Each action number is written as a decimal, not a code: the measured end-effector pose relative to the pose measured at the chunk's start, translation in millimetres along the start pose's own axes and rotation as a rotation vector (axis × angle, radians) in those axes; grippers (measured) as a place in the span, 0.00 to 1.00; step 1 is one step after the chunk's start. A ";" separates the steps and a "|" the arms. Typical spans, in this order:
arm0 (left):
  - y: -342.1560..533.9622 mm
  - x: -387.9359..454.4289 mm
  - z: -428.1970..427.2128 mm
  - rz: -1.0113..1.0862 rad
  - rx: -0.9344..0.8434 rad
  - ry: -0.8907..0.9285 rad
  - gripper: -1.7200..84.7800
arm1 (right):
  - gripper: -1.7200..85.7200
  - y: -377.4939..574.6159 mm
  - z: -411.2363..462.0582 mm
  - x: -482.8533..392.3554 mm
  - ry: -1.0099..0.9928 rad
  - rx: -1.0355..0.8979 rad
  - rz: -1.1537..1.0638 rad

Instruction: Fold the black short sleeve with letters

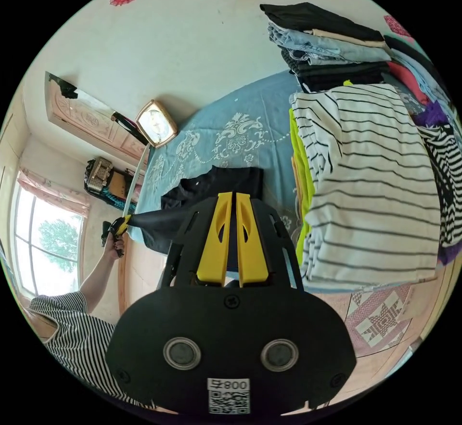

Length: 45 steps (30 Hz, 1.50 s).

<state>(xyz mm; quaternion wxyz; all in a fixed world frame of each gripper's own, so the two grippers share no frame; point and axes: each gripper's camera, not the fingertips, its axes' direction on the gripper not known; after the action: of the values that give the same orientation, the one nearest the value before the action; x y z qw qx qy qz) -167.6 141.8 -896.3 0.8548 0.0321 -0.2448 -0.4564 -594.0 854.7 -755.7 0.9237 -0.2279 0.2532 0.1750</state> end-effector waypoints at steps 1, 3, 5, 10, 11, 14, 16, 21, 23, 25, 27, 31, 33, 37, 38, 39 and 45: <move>-17.3 -3.4 11.1 -0.004 -0.006 -0.010 0.04 | 0.03 -14.0 14.6 0.9 0.013 -0.008 0.000; -41.3 -9.6 27.9 -0.013 -0.018 -0.030 0.04 | 0.03 -34.0 38.6 3.8 0.034 -0.022 0.010; -71.3 -20.5 49.7 -0.031 -0.030 -0.056 0.04 | 0.03 -58.2 72.7 7.9 0.052 -0.048 0.023; -123.8 -45.9 89.2 -0.071 -0.038 -0.083 0.04 | 0.03 -101.3 136.5 12.8 0.075 -0.088 0.055; -135.3 -51.6 98.3 -0.079 -0.041 -0.090 0.04 | 0.03 -111.3 150.4 12.4 0.080 -0.095 0.059; -161.2 -64.8 118.8 -0.086 -0.039 -0.102 0.04 | 0.04 -133.8 184.1 9.2 0.098 -0.121 0.062; -174.2 -72.1 130.1 -0.088 -0.035 -0.107 0.05 | 0.04 -144.4 202.2 6.1 0.107 -0.134 0.067; -198.8 -92.5 154.8 -0.111 -0.029 -0.137 0.06 | 0.04 -163.6 245.8 -4.3 0.130 -0.182 0.089; -204.1 -96.1 153.4 -0.095 0.050 -0.122 0.08 | 0.04 -166.2 252.3 -18.1 0.128 -0.153 0.071; -205.5 -98.2 150.7 -0.079 0.100 -0.100 0.09 | 0.04 -166.8 253.1 -31.8 0.158 -0.123 0.052; -203.8 -97.8 153.1 -0.059 0.113 -0.079 0.09 | 0.04 -167.2 253.1 -48.7 0.224 -0.096 0.038; -190.9 -93.4 192.3 -0.026 -0.005 0.004 0.10 | 0.06 -156.6 264.8 -123.9 0.241 -0.074 -0.181; -185.5 -94.8 219.6 -0.035 -0.082 0.034 0.11 | 0.07 -146.9 286.0 -167.1 0.253 -0.117 -0.325; -188.2 -102.1 271.1 -0.061 -0.153 0.017 0.11 | 0.07 -122.5 352.5 -248.2 0.345 -0.278 -0.591; -192.0 -102.9 281.1 -0.056 -0.148 0.022 0.11 | 0.07 -118.0 365.9 -263.1 0.325 -0.308 -0.628; -194.1 -103.3 286.0 -0.055 -0.150 0.020 0.11 | 0.07 -116.2 371.6 -269.7 0.308 -0.319 -0.643; -219.6 -108.0 327.6 -0.057 -0.185 -0.002 0.07 | 0.04 -114.3 420.6 -313.9 0.287 -0.397 -0.679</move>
<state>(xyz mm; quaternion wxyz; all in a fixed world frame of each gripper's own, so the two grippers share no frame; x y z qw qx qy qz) -532.3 155.3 -711.8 0.8405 -0.0407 -0.2015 -0.5012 -635.0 908.3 -222.9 0.8225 -0.4940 0.2515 -0.1276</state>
